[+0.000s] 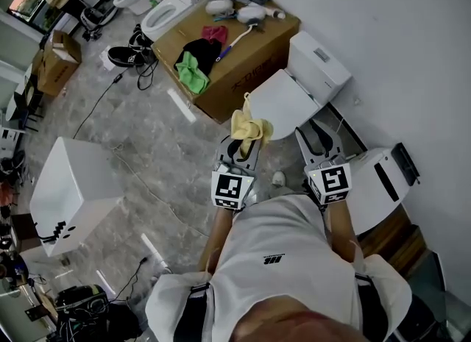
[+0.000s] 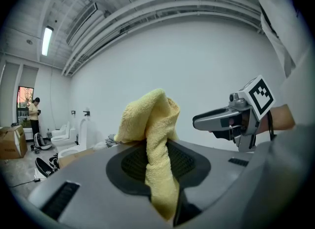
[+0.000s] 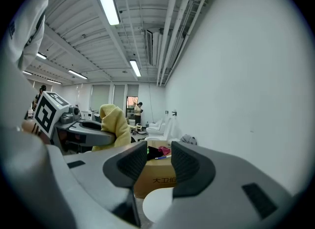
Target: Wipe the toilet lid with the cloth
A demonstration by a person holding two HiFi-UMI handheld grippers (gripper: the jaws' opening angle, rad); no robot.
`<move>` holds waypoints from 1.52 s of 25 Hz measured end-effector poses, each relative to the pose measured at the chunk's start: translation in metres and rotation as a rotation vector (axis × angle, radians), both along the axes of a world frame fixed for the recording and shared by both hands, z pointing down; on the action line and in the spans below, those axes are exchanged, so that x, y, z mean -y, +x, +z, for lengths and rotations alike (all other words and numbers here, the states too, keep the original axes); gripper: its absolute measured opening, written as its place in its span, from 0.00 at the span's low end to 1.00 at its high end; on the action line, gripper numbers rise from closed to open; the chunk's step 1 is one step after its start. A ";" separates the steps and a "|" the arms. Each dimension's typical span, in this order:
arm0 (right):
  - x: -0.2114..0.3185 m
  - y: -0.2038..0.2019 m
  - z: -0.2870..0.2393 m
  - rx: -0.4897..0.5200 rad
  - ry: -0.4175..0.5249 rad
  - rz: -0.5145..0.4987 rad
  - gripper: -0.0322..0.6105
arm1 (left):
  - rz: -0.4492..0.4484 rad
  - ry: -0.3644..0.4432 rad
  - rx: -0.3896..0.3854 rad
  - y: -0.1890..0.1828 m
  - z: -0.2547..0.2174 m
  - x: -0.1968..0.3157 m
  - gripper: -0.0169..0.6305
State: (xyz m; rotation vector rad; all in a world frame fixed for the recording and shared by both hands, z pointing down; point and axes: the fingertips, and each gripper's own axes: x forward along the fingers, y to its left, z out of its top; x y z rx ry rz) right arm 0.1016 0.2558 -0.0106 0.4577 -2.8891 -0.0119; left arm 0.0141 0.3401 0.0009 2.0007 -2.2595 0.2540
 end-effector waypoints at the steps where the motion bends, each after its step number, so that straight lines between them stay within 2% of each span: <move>1: 0.010 -0.004 0.002 -0.002 -0.004 -0.004 0.31 | -0.002 -0.003 0.003 -0.003 0.001 0.010 0.19; 9: 0.064 -0.031 0.007 0.009 -0.014 -0.041 0.31 | -0.005 -0.010 0.039 -0.024 -0.003 0.070 0.19; 15: 0.091 -0.049 0.010 0.013 -0.022 -0.025 0.31 | 0.011 -0.008 0.044 -0.044 -0.001 0.099 0.19; 20: 0.110 -0.068 0.012 0.006 -0.021 0.014 0.31 | 0.063 0.000 0.039 -0.065 0.000 0.125 0.19; 27: 0.151 -0.110 0.022 -0.016 -0.030 0.126 0.31 | 0.177 0.004 0.006 -0.114 0.014 0.175 0.19; 38: 0.201 -0.159 0.051 -0.082 -0.076 0.362 0.31 | 0.429 -0.051 -0.039 -0.177 0.051 0.246 0.19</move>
